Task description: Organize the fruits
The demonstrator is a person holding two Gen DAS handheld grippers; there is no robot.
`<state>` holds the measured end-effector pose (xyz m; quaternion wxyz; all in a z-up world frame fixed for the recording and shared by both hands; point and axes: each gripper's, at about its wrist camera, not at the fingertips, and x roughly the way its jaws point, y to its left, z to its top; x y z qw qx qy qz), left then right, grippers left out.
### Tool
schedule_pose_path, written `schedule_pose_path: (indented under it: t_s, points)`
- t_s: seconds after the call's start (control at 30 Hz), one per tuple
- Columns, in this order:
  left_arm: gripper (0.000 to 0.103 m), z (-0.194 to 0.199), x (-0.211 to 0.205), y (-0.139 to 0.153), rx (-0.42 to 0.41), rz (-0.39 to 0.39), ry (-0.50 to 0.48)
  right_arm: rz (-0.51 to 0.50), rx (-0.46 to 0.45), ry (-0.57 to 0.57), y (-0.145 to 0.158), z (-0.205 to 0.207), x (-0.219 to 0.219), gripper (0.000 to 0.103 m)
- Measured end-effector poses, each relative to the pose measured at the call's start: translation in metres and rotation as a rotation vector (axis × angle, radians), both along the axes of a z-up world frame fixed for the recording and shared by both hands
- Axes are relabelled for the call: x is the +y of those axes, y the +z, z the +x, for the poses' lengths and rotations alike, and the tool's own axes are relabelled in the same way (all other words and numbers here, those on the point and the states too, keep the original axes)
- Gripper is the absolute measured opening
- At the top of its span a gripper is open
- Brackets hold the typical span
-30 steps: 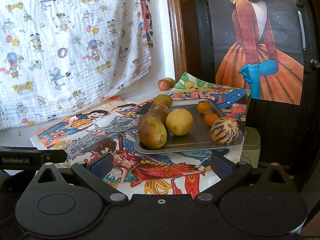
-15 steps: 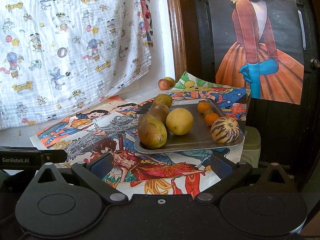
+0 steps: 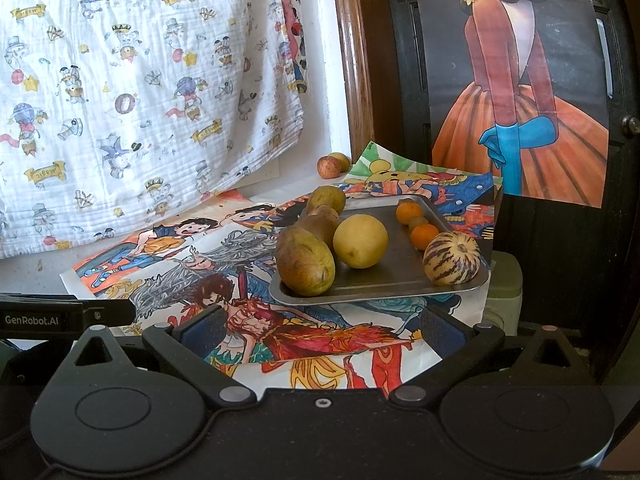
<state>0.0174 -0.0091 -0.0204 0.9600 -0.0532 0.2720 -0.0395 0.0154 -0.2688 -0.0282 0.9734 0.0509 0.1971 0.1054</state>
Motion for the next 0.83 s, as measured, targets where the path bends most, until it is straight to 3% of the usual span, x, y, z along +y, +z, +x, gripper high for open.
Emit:
schedule_pose_path:
  t_s: [0.83]
  points:
    - [0.103, -0.0006, 0.0, 0.0012, 0.008, -0.019, 0.007, 0.001, 0.002, 0.0, -0.0008, -0.0009, 0.0001, 0.102]
